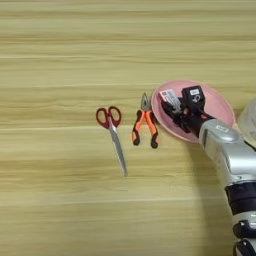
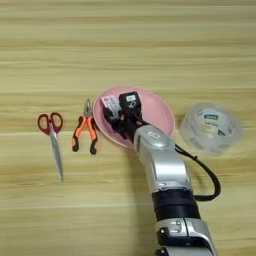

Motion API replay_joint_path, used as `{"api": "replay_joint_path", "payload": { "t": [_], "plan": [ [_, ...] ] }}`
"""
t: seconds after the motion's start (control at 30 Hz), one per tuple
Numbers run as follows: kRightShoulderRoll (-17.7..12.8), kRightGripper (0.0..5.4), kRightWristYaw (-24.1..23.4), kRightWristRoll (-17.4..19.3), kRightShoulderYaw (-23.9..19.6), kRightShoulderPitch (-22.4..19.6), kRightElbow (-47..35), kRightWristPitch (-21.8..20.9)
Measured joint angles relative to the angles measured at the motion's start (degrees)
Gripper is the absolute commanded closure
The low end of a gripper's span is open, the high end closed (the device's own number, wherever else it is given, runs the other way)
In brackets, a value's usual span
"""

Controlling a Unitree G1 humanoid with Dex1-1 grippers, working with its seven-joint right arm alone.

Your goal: Move the objects on the table

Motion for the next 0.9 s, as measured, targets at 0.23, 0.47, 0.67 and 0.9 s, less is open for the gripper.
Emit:
{"api": "replay_joint_path", "payload": {
  "t": [0.23, 0.47, 0.67, 0.9],
  "plan": [
    [1.0, 3.31, 0.1, 0.0, 1.0, 1.2, -4.4, 0.9],
    [2.7, 3.31, 1.2, 0.0, 4.3, 1.6, -8.3, 1.2],
    [4.0, 3.31, 2.4, 0.0, 7.7, 1.7, -9.9, 2.4],
    [6.1, 3.31, 2.9, -0.2, 12.2, 1.7, -10.0, 2.7]
  ]
}}
